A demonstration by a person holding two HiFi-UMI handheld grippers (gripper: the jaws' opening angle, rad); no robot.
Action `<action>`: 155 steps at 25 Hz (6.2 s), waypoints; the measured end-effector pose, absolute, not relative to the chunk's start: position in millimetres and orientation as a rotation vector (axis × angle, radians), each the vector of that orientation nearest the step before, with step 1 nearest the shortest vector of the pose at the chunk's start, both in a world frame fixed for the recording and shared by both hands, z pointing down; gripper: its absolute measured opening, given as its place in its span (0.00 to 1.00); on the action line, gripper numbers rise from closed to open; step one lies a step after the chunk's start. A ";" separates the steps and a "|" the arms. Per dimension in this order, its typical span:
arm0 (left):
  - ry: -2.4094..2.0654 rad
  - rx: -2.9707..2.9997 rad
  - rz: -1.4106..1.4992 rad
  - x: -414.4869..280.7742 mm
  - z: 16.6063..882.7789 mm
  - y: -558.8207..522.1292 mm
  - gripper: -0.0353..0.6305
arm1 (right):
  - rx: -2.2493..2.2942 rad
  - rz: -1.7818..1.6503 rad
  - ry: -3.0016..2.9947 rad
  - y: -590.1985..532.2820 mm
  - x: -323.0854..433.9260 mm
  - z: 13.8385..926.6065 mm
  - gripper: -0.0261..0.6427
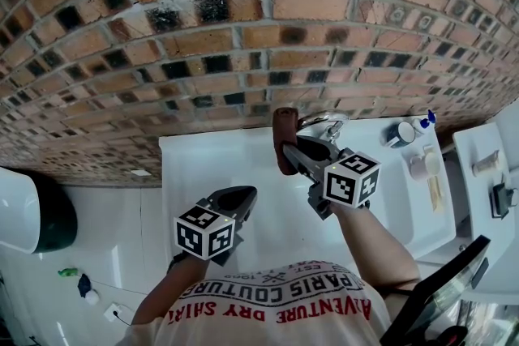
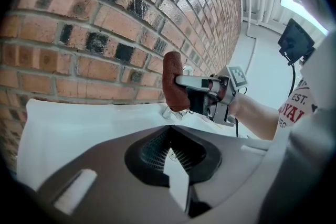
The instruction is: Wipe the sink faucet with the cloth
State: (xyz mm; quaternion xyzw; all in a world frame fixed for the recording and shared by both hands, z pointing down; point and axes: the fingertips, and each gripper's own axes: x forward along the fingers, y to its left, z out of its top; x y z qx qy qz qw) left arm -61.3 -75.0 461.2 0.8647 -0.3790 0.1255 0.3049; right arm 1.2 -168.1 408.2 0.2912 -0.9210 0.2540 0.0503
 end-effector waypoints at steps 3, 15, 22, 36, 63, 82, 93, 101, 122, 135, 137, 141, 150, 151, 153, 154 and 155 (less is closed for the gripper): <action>-1.000 2.299 0.337 -59.3 459.5 -77.8 0.06 | 0.889 0.767 -2.819 -169.3 4.7 400.9 0.16; -0.988 2.317 0.347 -53.2 455.8 -79.7 0.06 | 0.949 0.694 -2.920 -171.6 41.5 353.7 0.16; -0.975 2.317 0.356 -48.3 458.3 -80.0 0.06 | 1.065 0.657 -2.919 -175.5 80.0 343.5 0.16; -0.968 2.315 0.368 -44.3 462.6 -82.1 0.06 | 1.373 0.693 -2.729 -197.1 158.5 392.0 0.16; -0.958 2.306 0.380 -42.0 467.6 -78.6 0.06 | 1.522 0.728 -2.566 -196.2 160.2 450.5 0.17; -0.967 2.300 0.364 -47.9 466.8 -78.5 0.06 | 1.099 0.831 -2.645 -159.6 49.6 446.8 0.17; -0.969 2.283 0.359 -52.9 471.9 -78.5 0.06 | 1.087 0.836 -2.598 -181.8 37.4 445.8 0.16; -0.966 2.280 0.362 -51.6 474.3 -77.9 0.06 | 1.103 0.725 -2.629 -179.3 43.1 429.9 0.16; -0.959 2.285 0.377 -48.0 473.7 -77.8 0.06 | 1.331 0.701 -2.640 -197.4 114.9 402.3 0.16; -0.956 2.276 0.385 -47.0 477.6 -78.8 0.06 | 1.371 0.820 -2.563 -200.6 129.2 447.3 0.16; -0.957 2.274 0.385 -47.4 478.5 -79.4 0.06 | 1.370 0.828 -2.550 -201.5 129.0 453.0 0.16; -0.955 2.274 0.384 -47.4 479.2 -80.1 0.06 | 1.359 0.838 -2.517 -202.5 128.7 464.7 0.16; -0.959 2.274 0.379 -48.7 479.6 -81.4 0.06 | 1.359 0.866 -2.469 -202.7 131.3 487.7 0.16; -0.959 2.274 0.378 -48.5 479.7 -81.3 0.06 | 1.358 0.866 -2.468 -202.9 131.4 488.6 0.16; -0.956 2.276 0.379 -48.1 479.7 -80.6 0.06 | 1.357 0.871 -2.469 -202.9 131.4 489.8 0.16; -0.954 2.277 0.379 -48.0 479.5 -80.3 0.06 | 1.356 0.871 -2.469 -202.8 131.4 490.1 0.16; -0.953 2.277 0.379 -48.1 479.1 -80.2 0.06 | 1.355 0.870 -2.468 -202.9 131.4 490.1 0.16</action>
